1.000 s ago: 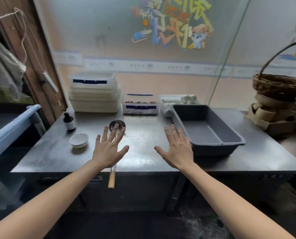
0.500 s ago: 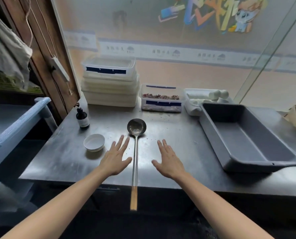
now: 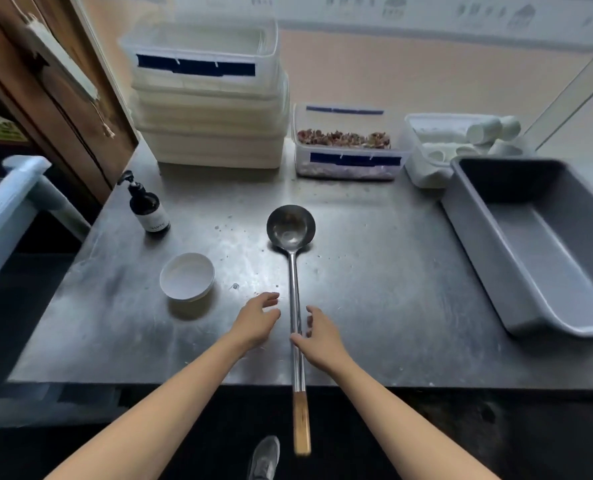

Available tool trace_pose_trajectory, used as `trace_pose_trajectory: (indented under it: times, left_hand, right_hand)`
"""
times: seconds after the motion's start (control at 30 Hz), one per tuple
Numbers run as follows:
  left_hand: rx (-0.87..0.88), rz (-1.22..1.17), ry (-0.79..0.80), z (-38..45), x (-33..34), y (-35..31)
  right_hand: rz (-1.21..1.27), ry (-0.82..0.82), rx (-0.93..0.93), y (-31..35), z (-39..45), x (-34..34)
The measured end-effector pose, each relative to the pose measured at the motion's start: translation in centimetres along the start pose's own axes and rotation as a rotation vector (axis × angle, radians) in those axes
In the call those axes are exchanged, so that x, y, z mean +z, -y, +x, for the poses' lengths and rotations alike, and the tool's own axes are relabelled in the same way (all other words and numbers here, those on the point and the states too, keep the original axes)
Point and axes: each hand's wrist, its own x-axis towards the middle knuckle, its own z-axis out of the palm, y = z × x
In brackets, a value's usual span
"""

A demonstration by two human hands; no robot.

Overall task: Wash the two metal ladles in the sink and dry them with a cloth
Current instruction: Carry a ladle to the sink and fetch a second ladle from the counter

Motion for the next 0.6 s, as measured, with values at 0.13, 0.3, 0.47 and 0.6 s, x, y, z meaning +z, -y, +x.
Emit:
trace_pose_trajectory:
  times: [0.13,0.3,0.47,0.6]
  left_hand:
    - [-0.168,-0.421,0.03,1.2,1.3,-1.0]
    - [-0.266,-0.573,0.049,3.0,2.0,-1.6]
    - [-0.305,-0.648,0.092,4.0,1.9,-1.4]
    - [-0.309,-0.682,0.16,4.3,1.9,-2.1]
  right_hand:
    - [0.058,-0.058,0.016,-0.3,0.9,0.8]
    - [0.114,-0.108,0.054,-0.4,2.1,1.6]
    - [0.217,-0.082,0.094,0.1,2.5,1.5]
    - [0.288,0.009,0.086,-0.3,2.4,0.3]
